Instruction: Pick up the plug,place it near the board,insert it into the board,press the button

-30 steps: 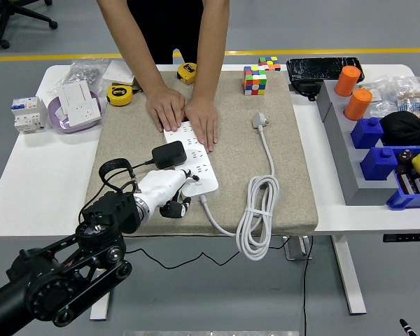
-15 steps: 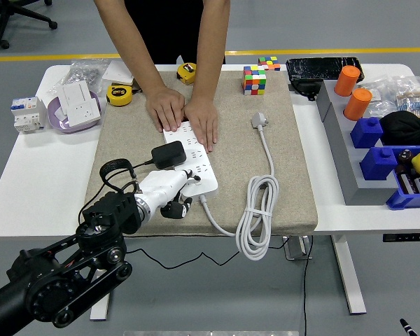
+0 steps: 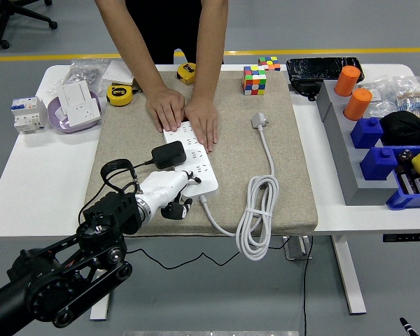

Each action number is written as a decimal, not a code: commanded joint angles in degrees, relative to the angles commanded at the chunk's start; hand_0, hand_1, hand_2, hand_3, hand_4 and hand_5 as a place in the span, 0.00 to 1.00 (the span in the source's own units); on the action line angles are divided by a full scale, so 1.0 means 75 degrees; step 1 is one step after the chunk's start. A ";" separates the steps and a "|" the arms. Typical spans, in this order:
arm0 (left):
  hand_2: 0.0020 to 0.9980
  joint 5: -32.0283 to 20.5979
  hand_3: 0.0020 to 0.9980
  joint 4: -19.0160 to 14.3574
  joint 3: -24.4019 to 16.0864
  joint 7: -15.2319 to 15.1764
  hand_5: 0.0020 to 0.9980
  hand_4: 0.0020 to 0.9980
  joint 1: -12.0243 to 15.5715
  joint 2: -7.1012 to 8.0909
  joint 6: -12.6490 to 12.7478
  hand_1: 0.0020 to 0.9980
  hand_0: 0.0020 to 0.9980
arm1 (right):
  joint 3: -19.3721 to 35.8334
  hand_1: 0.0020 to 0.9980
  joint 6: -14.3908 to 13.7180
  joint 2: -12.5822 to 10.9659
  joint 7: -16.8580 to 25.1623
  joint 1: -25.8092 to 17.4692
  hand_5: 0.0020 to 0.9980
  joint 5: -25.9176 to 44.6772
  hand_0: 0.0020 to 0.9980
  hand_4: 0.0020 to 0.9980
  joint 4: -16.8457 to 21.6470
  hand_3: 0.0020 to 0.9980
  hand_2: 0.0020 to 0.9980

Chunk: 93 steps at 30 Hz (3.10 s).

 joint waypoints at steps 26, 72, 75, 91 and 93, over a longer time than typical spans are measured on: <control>0.80 -0.0871 0.97 -0.1703 -0.2054 -0.2443 0.27 0.93 0.1553 -0.0368 0.1889 0.84 0.71 | 0.0130 0.84 -0.0010 0.0037 0.0007 -0.0008 1.00 -0.0013 0.96 1.00 0.0000 0.78 0.76; 0.16 -0.0731 0.87 -0.1080 -0.2117 -0.2088 0.00 0.50 0.1423 0.0059 0.1231 0.07 0.15 | 0.0144 0.84 -0.0016 0.0053 -0.0038 -0.0069 1.00 -0.0001 0.96 1.00 0.0000 0.78 0.76; 0.16 -0.0334 0.88 -0.0886 -0.1842 -0.1801 0.00 0.51 0.1156 0.0019 0.0952 0.06 0.15 | 0.0108 0.84 -0.0013 0.0064 -0.0044 -0.0057 1.00 0.0029 0.96 1.00 0.0000 0.78 0.76; 0.16 0.0083 0.88 -0.0307 -0.1049 -0.1041 0.00 0.51 0.0556 -0.0094 -0.0157 0.06 0.15 | 0.0179 0.84 -0.0023 0.0053 -0.0052 -0.0006 1.00 0.0016 0.96 1.00 0.0000 0.78 0.76; 0.16 0.0066 0.88 -0.0287 -0.1019 -0.0981 0.00 0.51 0.0548 -0.0100 -0.0257 0.05 0.15 | 0.0179 0.84 -0.0023 0.0061 -0.0052 -0.0005 1.00 0.0020 0.96 1.00 0.0000 0.78 0.76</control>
